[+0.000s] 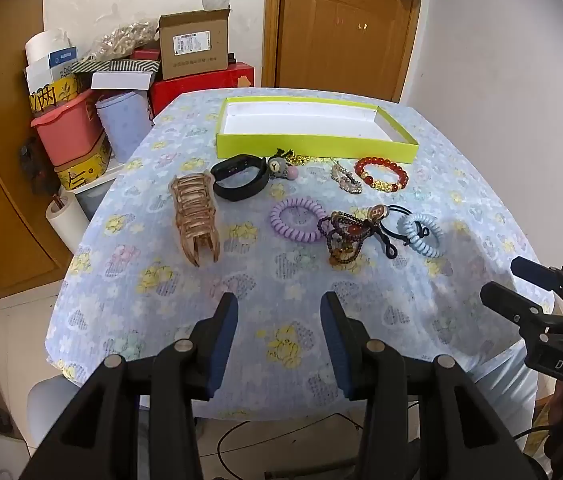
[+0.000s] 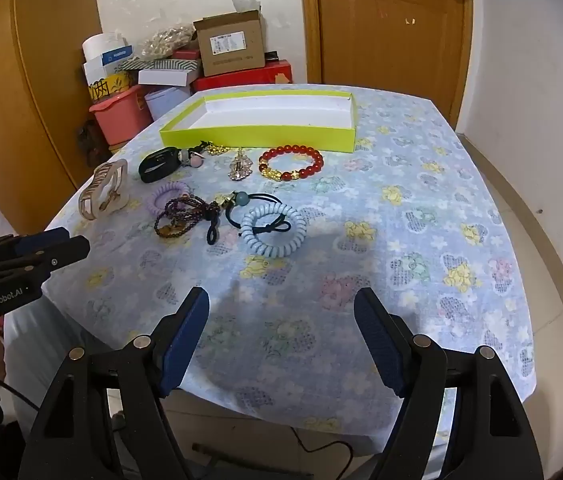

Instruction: Organize jewelry

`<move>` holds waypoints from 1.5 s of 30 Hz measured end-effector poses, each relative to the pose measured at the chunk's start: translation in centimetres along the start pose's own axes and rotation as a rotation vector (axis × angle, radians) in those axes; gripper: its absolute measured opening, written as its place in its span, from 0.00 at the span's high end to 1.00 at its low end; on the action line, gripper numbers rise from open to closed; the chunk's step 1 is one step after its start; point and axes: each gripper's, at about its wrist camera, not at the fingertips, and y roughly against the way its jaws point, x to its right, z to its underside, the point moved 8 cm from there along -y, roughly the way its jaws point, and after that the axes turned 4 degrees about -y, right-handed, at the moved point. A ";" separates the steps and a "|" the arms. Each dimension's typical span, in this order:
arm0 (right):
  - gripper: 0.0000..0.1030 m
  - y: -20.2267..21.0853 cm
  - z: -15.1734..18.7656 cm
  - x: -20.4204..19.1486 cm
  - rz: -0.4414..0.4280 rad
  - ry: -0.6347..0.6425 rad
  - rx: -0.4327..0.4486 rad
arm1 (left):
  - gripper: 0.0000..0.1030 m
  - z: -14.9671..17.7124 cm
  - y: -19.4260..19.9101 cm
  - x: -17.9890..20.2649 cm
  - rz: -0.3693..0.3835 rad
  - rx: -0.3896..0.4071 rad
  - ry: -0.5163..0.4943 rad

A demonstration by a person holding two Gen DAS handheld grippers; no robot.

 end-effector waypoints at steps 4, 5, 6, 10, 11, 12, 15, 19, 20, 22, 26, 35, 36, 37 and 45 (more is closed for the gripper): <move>0.27 0.1 -0.1 -0.4 0.005 0.006 -0.002 | 0.56 0.0 0.0 -0.3 0.002 -0.002 0.007; 0.27 0.1 -0.1 -0.5 0.005 0.007 -0.002 | 0.56 0.0 0.0 -0.3 0.004 -0.002 0.009; 0.27 0.2 -0.1 -0.6 0.003 0.012 -0.001 | 0.56 0.0 0.0 -0.5 0.005 -0.003 0.012; 0.27 0.1 0.0 -0.8 -0.004 0.027 0.001 | 0.56 0.3 0.3 -0.6 -0.015 -0.005 0.006; 0.27 0.1 -0.1 -0.8 -0.006 0.029 0.000 | 0.56 0.3 0.3 -0.6 -0.015 -0.004 0.006; 0.27 0.1 -0.1 -0.8 -0.006 0.031 -0.001 | 0.56 0.3 0.3 -0.6 -0.014 -0.003 0.006; 0.27 0.2 -0.1 -1.0 -0.006 0.040 -0.002 | 0.56 0.3 0.4 -0.6 -0.018 -0.002 0.005; 0.27 0.1 0.0 -1.2 -0.008 0.046 -0.004 | 0.56 0.3 0.4 -0.6 -0.019 0.000 0.007; 0.27 0.2 0.0 -1.2 -0.008 0.047 -0.004 | 0.56 0.3 0.4 -0.6 -0.017 -0.001 0.006; 0.27 0.2 0.0 -1.3 -0.008 0.049 -0.004 | 0.56 0.3 0.4 -0.7 -0.018 -0.001 0.005; 0.27 0.1 0.1 -1.4 -0.008 0.053 -0.008 | 0.56 0.3 0.4 -0.6 -0.018 -0.002 0.005; 0.27 0.1 0.1 -1.4 -0.006 0.055 -0.016 | 0.56 0.3 0.3 -0.6 -0.018 -0.001 0.007; 0.27 0.0 0.1 -1.5 -0.005 0.057 -0.017 | 0.56 0.4 0.4 -0.6 -0.018 -0.001 0.008; 0.27 0.0 0.1 -1.5 -0.004 0.057 -0.018 | 0.56 0.4 0.5 -0.6 -0.018 -0.003 0.009; 0.27 -0.2 0.1 -1.5 -0.003 0.057 -0.025 | 0.56 0.4 0.3 -0.6 -0.017 -0.006 0.009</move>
